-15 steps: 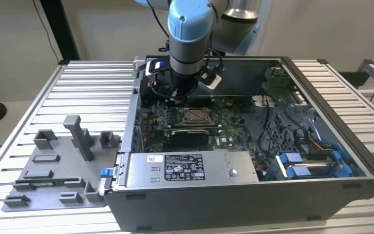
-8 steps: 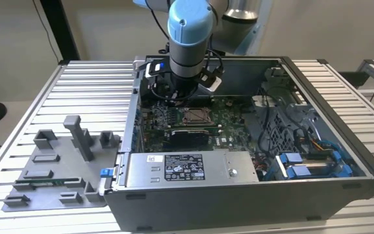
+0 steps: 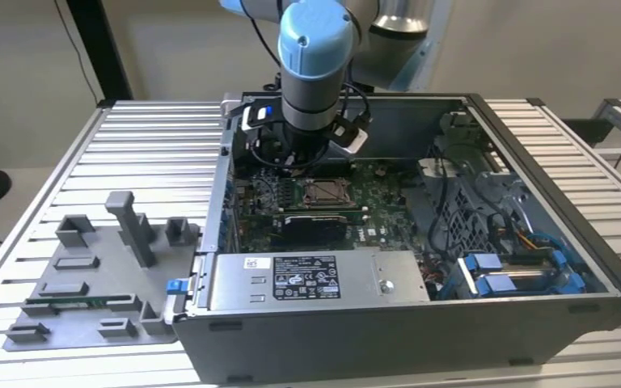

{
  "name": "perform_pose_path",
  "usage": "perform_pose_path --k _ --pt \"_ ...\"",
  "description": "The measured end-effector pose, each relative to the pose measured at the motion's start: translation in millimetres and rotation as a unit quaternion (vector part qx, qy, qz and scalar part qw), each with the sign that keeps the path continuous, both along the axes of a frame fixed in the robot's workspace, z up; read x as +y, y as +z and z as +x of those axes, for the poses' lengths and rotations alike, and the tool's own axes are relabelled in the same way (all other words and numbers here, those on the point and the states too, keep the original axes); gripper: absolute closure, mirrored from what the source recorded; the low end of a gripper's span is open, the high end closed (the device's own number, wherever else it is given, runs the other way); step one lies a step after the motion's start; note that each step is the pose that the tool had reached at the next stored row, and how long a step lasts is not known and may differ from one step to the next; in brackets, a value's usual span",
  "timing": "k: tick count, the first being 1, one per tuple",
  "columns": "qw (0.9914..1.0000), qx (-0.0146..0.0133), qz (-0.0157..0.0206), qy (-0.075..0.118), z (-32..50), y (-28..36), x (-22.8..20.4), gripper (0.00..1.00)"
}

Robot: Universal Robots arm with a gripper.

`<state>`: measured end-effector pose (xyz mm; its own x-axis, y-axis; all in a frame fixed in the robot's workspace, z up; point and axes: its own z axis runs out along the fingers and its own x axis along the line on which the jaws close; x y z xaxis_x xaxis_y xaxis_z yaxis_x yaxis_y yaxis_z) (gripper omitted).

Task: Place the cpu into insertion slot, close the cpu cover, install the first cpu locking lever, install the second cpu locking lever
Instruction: 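Install the first cpu locking lever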

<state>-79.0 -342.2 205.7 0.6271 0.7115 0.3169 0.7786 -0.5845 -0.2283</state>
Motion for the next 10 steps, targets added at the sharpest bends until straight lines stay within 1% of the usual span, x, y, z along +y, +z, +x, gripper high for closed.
perform_pose_path --k 10 --pt "1.0 0.0 0.0 0.0 0.6 -3.4 0.2 1.0"
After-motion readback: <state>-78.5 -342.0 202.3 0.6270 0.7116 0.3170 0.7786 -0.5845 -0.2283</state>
